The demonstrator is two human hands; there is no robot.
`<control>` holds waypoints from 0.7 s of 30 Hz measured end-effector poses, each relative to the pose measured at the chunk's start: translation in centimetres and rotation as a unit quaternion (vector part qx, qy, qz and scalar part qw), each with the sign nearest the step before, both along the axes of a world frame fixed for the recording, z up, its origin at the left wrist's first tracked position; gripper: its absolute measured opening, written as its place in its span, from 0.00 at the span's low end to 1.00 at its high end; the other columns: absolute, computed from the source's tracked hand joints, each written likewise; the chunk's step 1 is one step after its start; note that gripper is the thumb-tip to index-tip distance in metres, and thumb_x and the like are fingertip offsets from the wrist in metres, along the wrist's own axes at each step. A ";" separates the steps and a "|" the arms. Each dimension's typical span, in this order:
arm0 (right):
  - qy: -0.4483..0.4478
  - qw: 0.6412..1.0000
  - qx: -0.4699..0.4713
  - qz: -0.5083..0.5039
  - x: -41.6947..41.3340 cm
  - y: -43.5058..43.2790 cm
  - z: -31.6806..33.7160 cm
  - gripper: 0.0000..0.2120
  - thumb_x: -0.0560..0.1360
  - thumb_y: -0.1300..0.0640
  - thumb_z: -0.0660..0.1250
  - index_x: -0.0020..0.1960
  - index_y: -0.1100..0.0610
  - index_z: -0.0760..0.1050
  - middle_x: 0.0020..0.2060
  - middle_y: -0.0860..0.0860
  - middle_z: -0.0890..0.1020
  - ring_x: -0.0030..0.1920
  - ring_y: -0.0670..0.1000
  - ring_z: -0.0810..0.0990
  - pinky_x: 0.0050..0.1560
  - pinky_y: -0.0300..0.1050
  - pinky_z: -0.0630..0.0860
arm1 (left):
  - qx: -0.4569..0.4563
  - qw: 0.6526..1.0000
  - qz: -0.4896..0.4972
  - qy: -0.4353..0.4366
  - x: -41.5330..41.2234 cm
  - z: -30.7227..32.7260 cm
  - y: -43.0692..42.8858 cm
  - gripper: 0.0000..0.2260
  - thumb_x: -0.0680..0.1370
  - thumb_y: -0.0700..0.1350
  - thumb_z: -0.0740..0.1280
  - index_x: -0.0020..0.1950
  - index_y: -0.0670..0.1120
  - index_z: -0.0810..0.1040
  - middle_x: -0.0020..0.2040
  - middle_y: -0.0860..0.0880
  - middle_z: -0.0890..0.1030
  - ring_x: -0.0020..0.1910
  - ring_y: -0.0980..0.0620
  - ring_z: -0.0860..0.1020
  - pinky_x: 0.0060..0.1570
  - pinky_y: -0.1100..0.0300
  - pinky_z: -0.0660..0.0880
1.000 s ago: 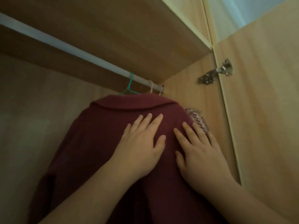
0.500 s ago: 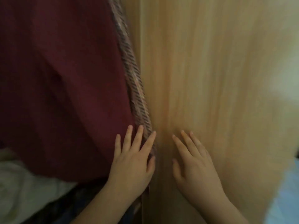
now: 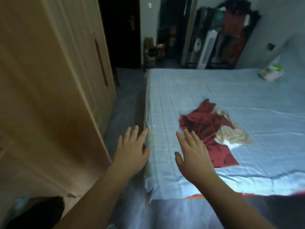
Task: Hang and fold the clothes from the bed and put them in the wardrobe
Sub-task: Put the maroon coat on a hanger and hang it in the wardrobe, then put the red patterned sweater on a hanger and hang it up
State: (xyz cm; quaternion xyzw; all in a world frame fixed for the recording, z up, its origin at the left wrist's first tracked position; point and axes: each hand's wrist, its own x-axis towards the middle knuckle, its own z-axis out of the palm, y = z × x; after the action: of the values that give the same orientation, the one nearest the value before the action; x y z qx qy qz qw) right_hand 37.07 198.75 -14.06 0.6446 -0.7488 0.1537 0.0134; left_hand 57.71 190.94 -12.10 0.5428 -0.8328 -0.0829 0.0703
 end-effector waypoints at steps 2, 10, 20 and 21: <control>-0.009 0.999 -0.001 -0.035 -3.7 2.2 -0.9 0.33 0.73 0.46 0.54 0.77 0.51 0.63 0.76 0.54 0.66 0.76 0.59 0.62 0.71 0.61 0.66 | 0.016 0.999 -0.039 -0.015 -4.6 -1.4 0.8 0.31 0.81 0.59 0.56 0.81 0.57 0.46 0.82 0.48 0.49 0.80 0.44 0.47 0.77 0.42 0.50; -0.054 0.990 0.032 -0.125 -13.3 3.8 -4.6 0.33 0.72 0.48 0.60 0.77 0.51 0.63 0.76 0.53 0.65 0.77 0.58 0.60 0.73 0.58 0.62 | 0.052 0.990 -0.130 -0.034 -17.0 -5.0 -1.1 0.30 0.81 0.59 0.55 0.81 0.56 0.47 0.82 0.47 0.49 0.80 0.44 0.47 0.77 0.42 0.51; -0.042 0.979 0.115 -0.165 -25.9 -4.7 -9.9 0.32 0.72 0.53 0.68 0.75 0.54 0.67 0.74 0.56 0.69 0.75 0.59 0.64 0.71 0.58 0.66 | 0.141 0.973 -0.173 -0.053 -29.1 -12.8 -11.7 0.31 0.81 0.59 0.56 0.81 0.54 0.49 0.82 0.45 0.51 0.80 0.41 0.50 0.75 0.41 0.54; -0.043 0.978 0.123 -0.163 -26.9 -6.0 -10.5 0.32 0.72 0.53 0.68 0.75 0.54 0.66 0.74 0.56 0.68 0.75 0.59 0.63 0.71 0.57 0.66 | 0.148 0.971 -0.176 -0.059 -30.0 -13.6 -12.9 0.31 0.81 0.59 0.56 0.81 0.54 0.49 0.81 0.44 0.51 0.80 0.41 0.51 0.75 0.41 0.56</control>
State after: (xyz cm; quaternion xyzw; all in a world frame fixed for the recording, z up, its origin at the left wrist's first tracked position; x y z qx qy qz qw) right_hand 10.21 192.79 -24.54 0.5030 -0.8570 0.0842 -0.0731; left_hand 27.66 178.06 -25.66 0.3959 -0.8964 -0.1847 -0.0755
